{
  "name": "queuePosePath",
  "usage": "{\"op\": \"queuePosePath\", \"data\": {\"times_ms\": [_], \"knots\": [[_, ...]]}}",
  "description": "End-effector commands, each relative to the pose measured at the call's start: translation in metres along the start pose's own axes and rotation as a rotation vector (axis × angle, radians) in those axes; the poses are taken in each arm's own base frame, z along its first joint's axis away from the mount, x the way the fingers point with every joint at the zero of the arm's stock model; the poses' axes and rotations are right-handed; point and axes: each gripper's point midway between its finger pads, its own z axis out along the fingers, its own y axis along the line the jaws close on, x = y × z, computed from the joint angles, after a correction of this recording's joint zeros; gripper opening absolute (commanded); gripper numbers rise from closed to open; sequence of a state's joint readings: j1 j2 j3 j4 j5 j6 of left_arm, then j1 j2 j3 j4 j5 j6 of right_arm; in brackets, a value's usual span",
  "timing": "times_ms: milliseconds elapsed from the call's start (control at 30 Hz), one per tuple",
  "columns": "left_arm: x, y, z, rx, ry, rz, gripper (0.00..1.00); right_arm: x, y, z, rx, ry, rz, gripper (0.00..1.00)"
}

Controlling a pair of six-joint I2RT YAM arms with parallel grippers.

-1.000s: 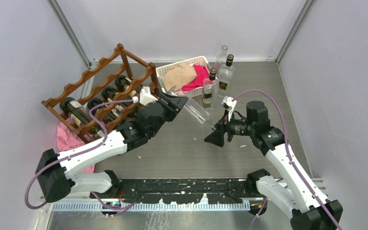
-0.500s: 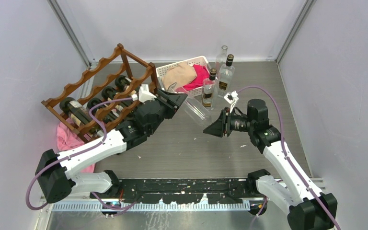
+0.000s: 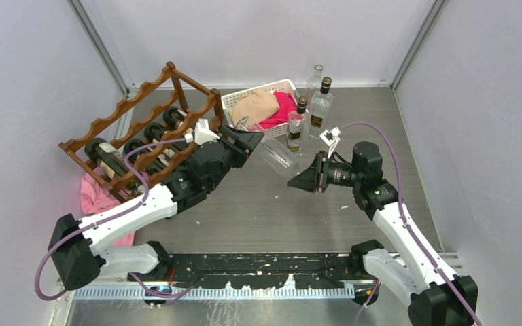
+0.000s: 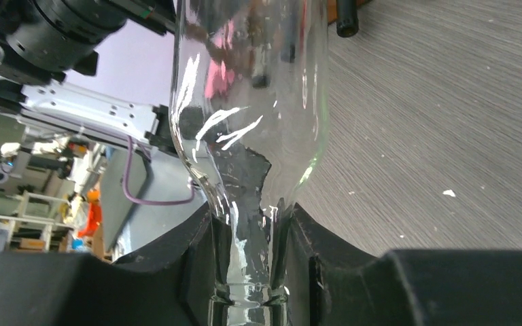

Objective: Put the wine bottle on the wine rack
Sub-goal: Pick up the wine bottle from the center of the board.

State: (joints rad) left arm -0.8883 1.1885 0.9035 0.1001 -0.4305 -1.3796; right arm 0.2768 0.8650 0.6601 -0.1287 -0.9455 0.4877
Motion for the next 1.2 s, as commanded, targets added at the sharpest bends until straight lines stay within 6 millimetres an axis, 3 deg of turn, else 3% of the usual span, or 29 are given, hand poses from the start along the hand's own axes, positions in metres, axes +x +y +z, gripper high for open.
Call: {"op": "queuePosePath", "data": {"times_ms": [0, 300, 733, 1167], "knots": [[-0.002, -0.037, -0.022, 0.115, 0.05, -0.031, 0.67, -0.03, 0.032, -0.006, -0.101, -0.116, -0.053, 0.01], [-0.006, -0.009, -0.045, 0.019, 0.076, 0.03, 0.86, -0.031, 0.037, -0.008, -0.128, -0.152, -0.034, 0.01], [-0.017, 0.02, -0.076, -0.111, 0.107, 0.156, 0.88, -0.042, 0.042, -0.012, -0.155, -0.215, -0.005, 0.01], [-0.042, 0.024, -0.114, -0.163, 0.092, 0.242, 0.91, -0.051, 0.048, -0.017, -0.176, -0.259, 0.015, 0.01]]}}
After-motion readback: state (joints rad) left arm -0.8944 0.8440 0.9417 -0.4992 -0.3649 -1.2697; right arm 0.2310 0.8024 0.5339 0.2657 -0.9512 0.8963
